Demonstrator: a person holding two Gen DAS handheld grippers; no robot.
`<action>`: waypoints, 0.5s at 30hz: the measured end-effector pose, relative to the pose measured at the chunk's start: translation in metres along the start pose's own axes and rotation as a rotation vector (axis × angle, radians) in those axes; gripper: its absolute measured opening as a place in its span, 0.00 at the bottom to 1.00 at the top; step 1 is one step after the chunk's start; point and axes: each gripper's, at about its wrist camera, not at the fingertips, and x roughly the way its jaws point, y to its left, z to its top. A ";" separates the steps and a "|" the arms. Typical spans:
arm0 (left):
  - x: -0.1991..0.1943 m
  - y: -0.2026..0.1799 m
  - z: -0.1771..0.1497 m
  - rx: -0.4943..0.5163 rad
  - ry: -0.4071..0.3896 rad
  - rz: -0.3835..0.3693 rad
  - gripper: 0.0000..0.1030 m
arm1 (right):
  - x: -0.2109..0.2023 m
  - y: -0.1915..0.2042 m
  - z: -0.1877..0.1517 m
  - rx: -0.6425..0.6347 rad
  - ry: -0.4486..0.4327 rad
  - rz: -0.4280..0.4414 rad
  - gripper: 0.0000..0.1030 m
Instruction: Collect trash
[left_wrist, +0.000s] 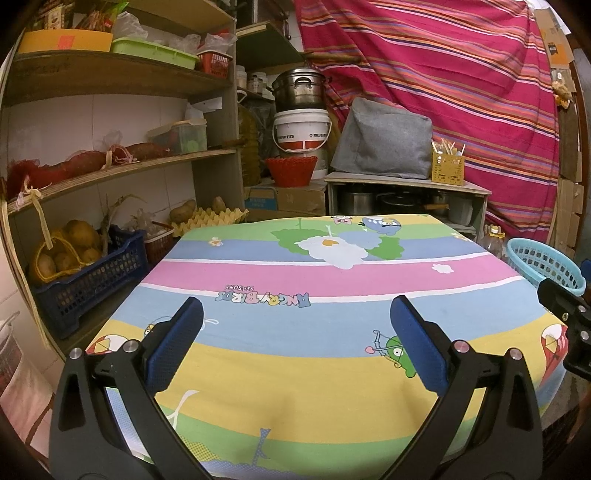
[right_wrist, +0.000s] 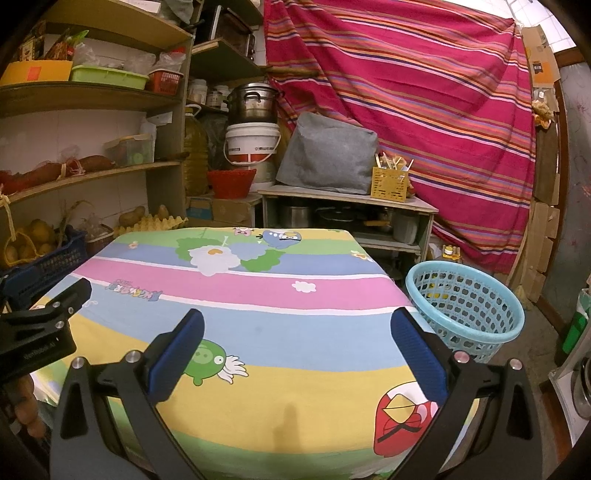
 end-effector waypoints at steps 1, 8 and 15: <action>0.000 0.001 0.000 -0.001 0.001 0.000 0.95 | 0.000 0.000 0.001 -0.001 0.000 0.000 0.96; 0.001 0.006 0.002 -0.001 0.002 -0.001 0.95 | 0.000 0.000 0.001 -0.001 0.000 0.002 0.96; 0.001 0.006 0.002 0.000 0.000 -0.001 0.95 | 0.000 0.000 0.002 -0.003 0.001 0.002 0.96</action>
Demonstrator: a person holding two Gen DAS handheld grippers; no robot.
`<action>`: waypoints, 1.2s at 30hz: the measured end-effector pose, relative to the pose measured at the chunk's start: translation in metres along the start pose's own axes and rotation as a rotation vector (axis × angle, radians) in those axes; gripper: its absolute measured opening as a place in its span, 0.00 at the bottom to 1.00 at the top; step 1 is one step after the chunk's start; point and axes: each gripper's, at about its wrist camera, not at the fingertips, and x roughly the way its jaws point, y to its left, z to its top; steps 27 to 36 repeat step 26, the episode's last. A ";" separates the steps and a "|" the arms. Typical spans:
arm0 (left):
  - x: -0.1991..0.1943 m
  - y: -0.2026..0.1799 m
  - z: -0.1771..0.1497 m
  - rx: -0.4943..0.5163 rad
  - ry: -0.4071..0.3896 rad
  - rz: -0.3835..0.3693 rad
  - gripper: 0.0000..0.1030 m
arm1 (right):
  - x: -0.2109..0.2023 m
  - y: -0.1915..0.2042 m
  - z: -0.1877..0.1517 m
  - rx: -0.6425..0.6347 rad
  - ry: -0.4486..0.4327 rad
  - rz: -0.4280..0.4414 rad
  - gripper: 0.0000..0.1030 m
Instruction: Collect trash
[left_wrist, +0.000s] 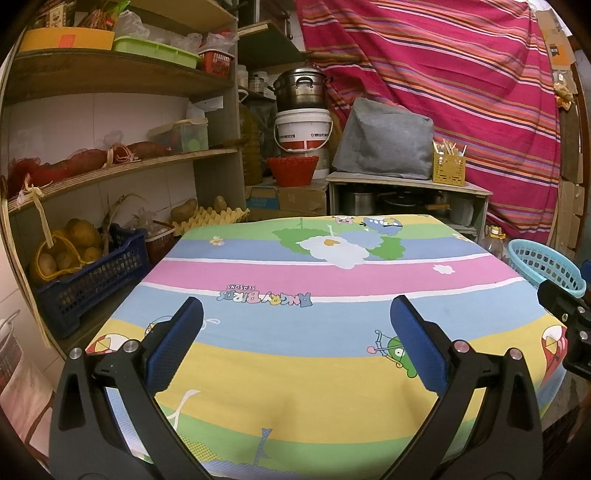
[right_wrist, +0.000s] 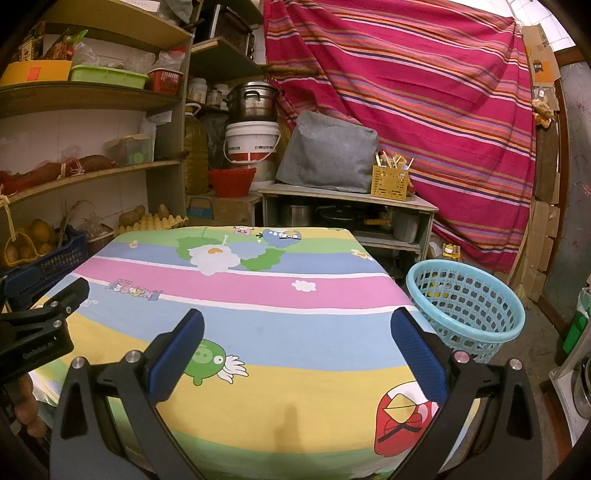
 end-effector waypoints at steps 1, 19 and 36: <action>0.000 -0.001 0.000 0.000 0.000 0.000 0.95 | 0.000 0.000 0.001 -0.001 0.000 0.000 0.96; 0.000 0.006 0.002 -0.005 -0.008 0.003 0.95 | 0.000 -0.001 0.001 -0.003 -0.002 -0.001 0.96; 0.002 0.008 0.003 -0.012 -0.005 0.002 0.95 | 0.000 -0.003 0.001 -0.003 -0.001 0.002 0.96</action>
